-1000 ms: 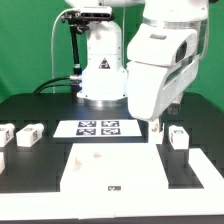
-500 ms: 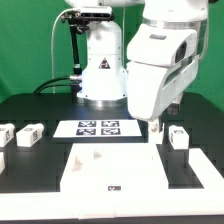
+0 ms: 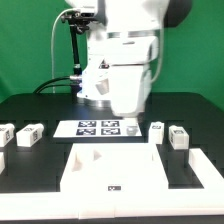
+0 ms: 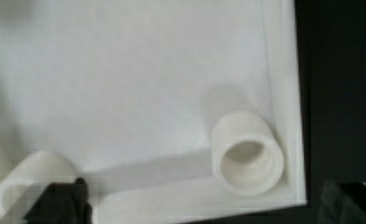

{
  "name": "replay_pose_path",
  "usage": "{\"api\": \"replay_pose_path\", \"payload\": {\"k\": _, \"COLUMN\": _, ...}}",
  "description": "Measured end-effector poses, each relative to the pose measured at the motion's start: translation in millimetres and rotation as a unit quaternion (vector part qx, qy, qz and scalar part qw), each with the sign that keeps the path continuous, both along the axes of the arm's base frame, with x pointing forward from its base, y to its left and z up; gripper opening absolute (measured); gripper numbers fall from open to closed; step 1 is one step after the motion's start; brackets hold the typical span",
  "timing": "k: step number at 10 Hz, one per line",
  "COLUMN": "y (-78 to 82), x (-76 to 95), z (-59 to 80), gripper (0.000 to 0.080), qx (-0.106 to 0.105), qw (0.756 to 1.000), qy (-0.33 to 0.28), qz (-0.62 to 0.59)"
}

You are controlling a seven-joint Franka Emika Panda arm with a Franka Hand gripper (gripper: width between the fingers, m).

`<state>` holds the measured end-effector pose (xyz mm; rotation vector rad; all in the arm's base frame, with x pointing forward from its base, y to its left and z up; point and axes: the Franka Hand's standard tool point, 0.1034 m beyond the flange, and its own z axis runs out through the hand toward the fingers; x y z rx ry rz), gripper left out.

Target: Assemble one leg

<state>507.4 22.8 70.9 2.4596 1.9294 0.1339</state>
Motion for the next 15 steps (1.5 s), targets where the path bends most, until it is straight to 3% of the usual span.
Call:
{"api": "replay_pose_path", "payload": {"k": 4, "y": -1.0, "x": -1.1, "z": -4.8, "gripper": 0.0650, "qx": -0.001, "qw": 1.000, "qy": 0.005, "qz": 0.001}}
{"api": "replay_pose_path", "payload": {"k": 6, "y": -7.0, "x": -11.5, "z": -40.4, "gripper": 0.0650, "qx": -0.003, "qw": 0.996, "qy": 0.000, "qz": 0.090}}
{"api": "replay_pose_path", "payload": {"k": 7, "y": -9.2, "x": -18.2, "z": -51.1, "gripper": 0.0650, "qx": -0.003, "qw": 0.994, "qy": -0.006, "qz": 0.106}}
{"api": "replay_pose_path", "payload": {"k": 9, "y": -11.7, "x": -26.3, "z": -62.7, "gripper": 0.0650, "qx": -0.004, "qw": 0.993, "qy": -0.006, "qz": 0.119}}
{"api": "replay_pose_path", "payload": {"k": 12, "y": -17.2, "x": -27.2, "z": -65.0, "gripper": 0.0650, "qx": -0.003, "qw": 0.995, "qy": -0.002, "qz": 0.104}}
{"api": "replay_pose_path", "payload": {"k": 13, "y": -17.7, "x": -27.4, "z": -65.2, "gripper": 0.0559, "qx": -0.003, "qw": 0.995, "qy": -0.002, "qz": 0.103}}
{"api": "replay_pose_path", "payload": {"k": 14, "y": -17.8, "x": -27.5, "z": -65.2, "gripper": 0.0375, "qx": -0.003, "qw": 0.995, "qy": -0.002, "qz": 0.103}}
{"api": "replay_pose_path", "payload": {"k": 15, "y": -17.9, "x": -27.5, "z": -65.2, "gripper": 0.0240, "qx": -0.003, "qw": 0.995, "qy": -0.002, "qz": 0.103}}
